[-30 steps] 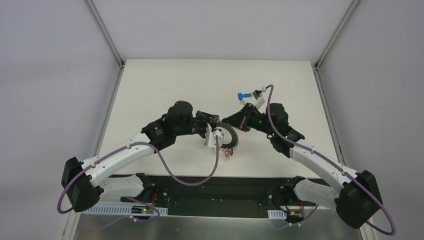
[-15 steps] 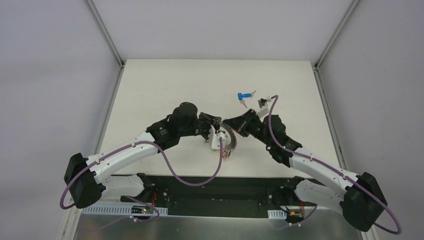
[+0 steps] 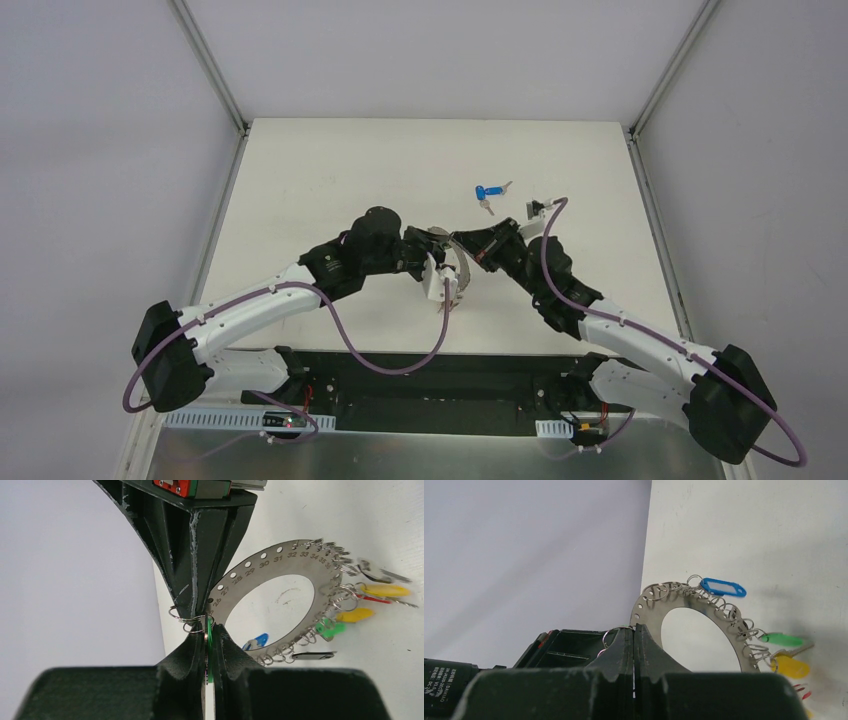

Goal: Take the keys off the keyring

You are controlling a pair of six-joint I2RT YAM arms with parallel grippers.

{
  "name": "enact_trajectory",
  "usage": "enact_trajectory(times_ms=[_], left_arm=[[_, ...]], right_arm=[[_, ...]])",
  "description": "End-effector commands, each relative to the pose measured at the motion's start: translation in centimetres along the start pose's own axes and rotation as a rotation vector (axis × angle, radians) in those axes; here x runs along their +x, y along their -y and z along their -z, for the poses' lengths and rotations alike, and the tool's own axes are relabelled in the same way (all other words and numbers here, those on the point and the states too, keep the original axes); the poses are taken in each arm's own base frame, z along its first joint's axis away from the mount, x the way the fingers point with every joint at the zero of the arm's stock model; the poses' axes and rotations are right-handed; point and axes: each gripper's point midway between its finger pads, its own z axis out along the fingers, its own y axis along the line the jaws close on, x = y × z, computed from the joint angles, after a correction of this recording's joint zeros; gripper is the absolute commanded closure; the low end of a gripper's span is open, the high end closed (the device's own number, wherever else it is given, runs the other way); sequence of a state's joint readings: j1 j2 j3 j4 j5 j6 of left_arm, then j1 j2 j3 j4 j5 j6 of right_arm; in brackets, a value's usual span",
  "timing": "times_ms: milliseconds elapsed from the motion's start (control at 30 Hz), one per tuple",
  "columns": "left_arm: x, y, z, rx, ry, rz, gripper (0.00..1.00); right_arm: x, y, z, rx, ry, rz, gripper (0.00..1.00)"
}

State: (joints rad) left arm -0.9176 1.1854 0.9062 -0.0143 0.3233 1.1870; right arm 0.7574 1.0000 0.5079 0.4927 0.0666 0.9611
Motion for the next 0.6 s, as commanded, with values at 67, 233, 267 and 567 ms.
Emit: enact_trajectory(times_ms=[67,233,267,567], left_arm=[[-3.5,5.0,-0.3,0.193,0.139,0.017,1.00],[-3.2,5.4,-0.5,0.204,0.123,0.009,1.00],[-3.0,5.6,-0.6,0.211,0.117,0.004,1.00],[-2.4,6.1,-0.8,0.229,0.084,-0.014,1.00]], right_arm=[[-9.0,-2.8,0.8,-0.068,0.406,-0.102,1.00],[-9.1,-3.5,1.1,-0.080,0.402,-0.137,1.00],[-9.1,-3.7,1.1,-0.084,0.399,-0.143,1.00],[-9.7,-4.3,1.8,-0.091,0.407,-0.218,1.00]])
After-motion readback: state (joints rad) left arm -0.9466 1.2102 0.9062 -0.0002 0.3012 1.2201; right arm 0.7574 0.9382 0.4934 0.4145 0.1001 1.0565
